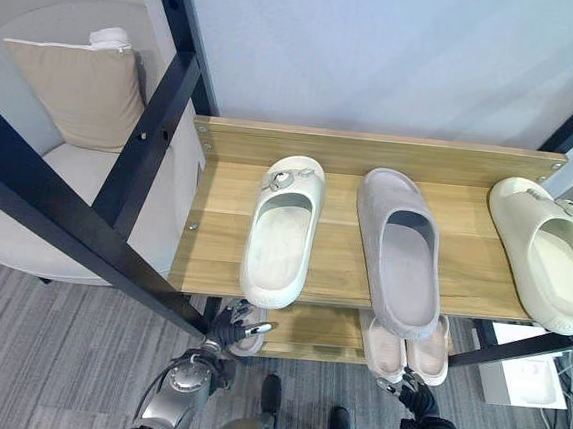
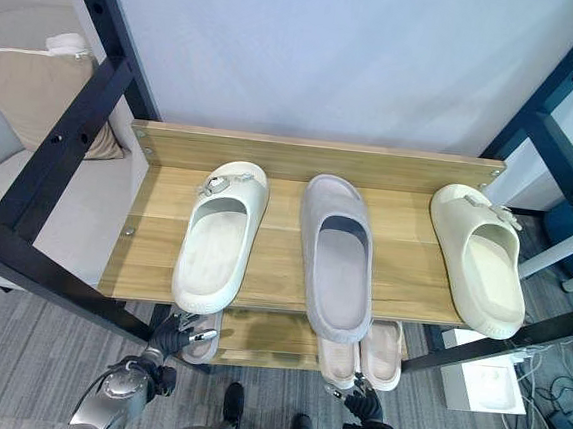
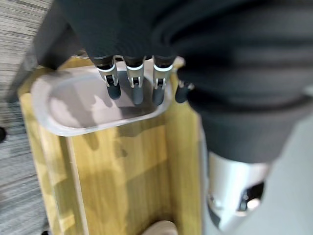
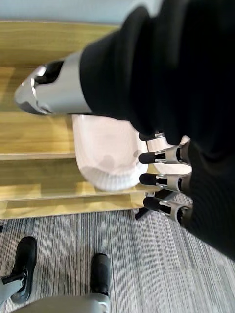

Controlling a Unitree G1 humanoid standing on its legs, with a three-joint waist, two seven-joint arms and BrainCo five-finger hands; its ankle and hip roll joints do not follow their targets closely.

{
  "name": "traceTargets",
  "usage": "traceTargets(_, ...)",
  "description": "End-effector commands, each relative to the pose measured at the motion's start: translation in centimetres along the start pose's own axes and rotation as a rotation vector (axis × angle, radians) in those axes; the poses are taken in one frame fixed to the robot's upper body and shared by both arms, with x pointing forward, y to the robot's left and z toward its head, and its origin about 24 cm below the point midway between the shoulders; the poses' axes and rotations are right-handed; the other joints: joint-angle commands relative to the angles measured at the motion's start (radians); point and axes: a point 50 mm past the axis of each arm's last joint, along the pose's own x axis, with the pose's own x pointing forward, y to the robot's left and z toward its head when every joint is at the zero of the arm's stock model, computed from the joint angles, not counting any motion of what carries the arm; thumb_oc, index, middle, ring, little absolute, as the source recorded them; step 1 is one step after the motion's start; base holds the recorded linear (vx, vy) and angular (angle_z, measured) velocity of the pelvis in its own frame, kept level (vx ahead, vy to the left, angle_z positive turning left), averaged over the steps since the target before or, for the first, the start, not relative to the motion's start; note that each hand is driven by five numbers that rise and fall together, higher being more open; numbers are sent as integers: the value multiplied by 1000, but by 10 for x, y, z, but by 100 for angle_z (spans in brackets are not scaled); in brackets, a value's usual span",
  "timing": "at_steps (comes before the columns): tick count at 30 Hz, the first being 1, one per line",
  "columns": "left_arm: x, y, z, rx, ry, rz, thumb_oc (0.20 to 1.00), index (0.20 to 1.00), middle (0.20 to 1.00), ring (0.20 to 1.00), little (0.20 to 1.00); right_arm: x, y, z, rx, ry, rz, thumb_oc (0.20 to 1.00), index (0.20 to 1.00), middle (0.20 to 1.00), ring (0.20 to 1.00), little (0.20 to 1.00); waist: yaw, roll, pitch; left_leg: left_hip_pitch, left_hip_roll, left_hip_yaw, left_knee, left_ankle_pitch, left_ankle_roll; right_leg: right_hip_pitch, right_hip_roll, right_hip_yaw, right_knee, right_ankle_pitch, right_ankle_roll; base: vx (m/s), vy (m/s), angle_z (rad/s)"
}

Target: Arrange the slippers neatly on the shoe rack.

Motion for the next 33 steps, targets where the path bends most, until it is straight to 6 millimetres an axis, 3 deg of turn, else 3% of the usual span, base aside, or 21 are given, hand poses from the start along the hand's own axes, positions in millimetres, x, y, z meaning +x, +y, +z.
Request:
traceTargets(1,5,18,23,33,-105,55,1000,1000,1000,1000,1000,4,-14,20,-49,-78,-25,1000,1000,1000,1000,1000,8,32,30,74,77,10,-3,-138,-76,-15,46,28,71,25,5,-71,-51,5)
traceTargets(5,6,19,25,38,-110,61,1000,1000,1000,1000,1000,3,-16,19,-41,-75,-34,1000,1000,1000,1000,1000,9,33,17,61,81,1,-2,-127,-81,16,42,95,95,23,3,-63,-144,11)
traceTargets(6,6,19,25,27,-107,60,1000,1000,1000,1000,1000,3,-15,19,-45,-75,-29,1000,1000,1000,1000,1000,20,24,3,48,81,-4,6,-119,-86,61,41,108,46,6,-7,-15,-126,17)
traceTargets(10,5,20,22,3,-93,72,1000,1000,1000,1000,1000,4,-13,25,-69,-95,-12,1000,1000,1000,1000,1000,34,14,-9,38,92,0,17,-100,-101,117,53,93,-74,-17,-30,-46,-244,6)
traceTargets(12,5,18,18,-27,-80,73,1000,1000,1000,1000,1000,3,-13,32,-80,-129,-4,1000,1000,1000,1000,1000,38,16,5,15,132,-5,25,-49,-133,147,89,81,-165,-16,-55,-134,-292,-9)
traceTargets(16,9,12,21,-57,-82,64,1000,1000,1000,1000,1000,4,-18,37,-76,-143,-23,1000,1000,1000,1000,1000,33,26,33,-45,152,-23,26,14,-164,150,107,52,-190,-12,-71,-182,-132,18)
traceTargets(21,13,1,28,-82,-112,29,1000,1000,1000,1000,1000,6,-26,44,-83,-165,-49,1000,1000,1000,1000,1000,11,13,30,-12,135,-45,120,-109,-156,101,82,5,-194,20,-75,-165,-2,25)
traceTargets(26,13,-8,23,-70,-87,0,1000,1000,1000,1000,1000,6,-28,40,-70,-144,-61,1000,1000,1000,1000,1000,-15,45,-11,71,131,-39,3,-103,-149,99,96,4,-202,22,-68,10,69,29)
traceTargets(33,7,-4,4,-69,-16,3,1000,1000,1000,1000,1000,6,-17,35,-96,-129,-12,1000,1000,1000,1000,1000,-7,46,-30,117,133,-25,-3,-118,-144,132,91,9,-202,15,-65,31,11,1)
